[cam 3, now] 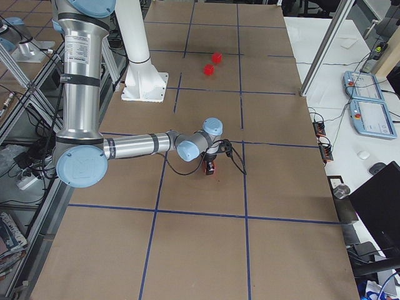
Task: Form red blocks into L shape at center
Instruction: 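Carry the red cube with the right gripper toward the table center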
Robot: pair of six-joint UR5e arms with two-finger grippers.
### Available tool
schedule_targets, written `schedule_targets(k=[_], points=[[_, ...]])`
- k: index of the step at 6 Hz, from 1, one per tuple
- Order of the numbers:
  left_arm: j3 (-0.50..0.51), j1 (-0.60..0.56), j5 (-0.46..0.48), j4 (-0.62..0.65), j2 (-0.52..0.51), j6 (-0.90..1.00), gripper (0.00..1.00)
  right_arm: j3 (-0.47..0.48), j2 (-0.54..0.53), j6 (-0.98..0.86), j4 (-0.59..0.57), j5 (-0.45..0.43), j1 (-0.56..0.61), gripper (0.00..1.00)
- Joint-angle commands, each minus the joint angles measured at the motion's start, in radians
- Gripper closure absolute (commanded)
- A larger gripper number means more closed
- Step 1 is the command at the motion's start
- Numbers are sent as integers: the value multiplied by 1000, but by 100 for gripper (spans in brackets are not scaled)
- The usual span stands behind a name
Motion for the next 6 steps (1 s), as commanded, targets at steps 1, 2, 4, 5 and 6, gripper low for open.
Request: schedule_targets(k=[1, 2, 4, 5, 6], points=[[-2, 0, 0, -2, 0, 0, 0, 135, 47, 11, -147, 8, 1, 97], [0, 0, 0, -3, 0, 0, 0, 197, 178, 36, -326, 7, 1, 97], [0, 0, 0, -5, 0, 0, 0, 179, 463, 259, -524, -6, -103, 97], [0, 2, 0, -6, 0, 0, 0, 128, 565, 397, -524, -62, -181, 99], [2, 3, 0, -7, 0, 0, 0, 6, 718, 549, -520, -135, -259, 100]])
